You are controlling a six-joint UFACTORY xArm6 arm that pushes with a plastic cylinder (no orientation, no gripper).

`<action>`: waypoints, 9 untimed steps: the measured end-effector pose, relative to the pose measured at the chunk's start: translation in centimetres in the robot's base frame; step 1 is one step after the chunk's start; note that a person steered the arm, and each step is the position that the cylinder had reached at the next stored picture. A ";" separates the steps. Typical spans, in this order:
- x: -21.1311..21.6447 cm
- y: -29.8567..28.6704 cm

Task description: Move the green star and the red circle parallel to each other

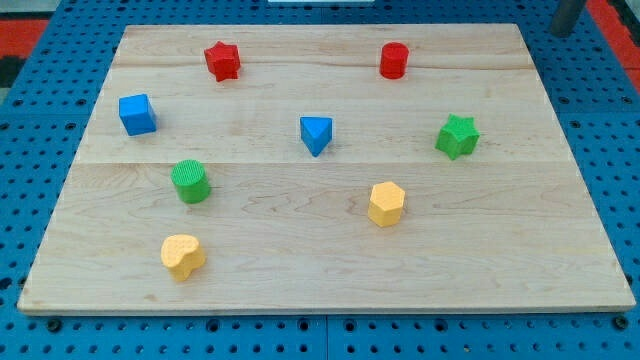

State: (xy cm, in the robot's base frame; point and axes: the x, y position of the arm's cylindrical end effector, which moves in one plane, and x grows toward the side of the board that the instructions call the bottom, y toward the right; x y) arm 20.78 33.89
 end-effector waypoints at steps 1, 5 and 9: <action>2.1 -4.0; 22.4 -12.7; 13.8 -27.0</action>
State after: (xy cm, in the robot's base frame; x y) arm 34.63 6.85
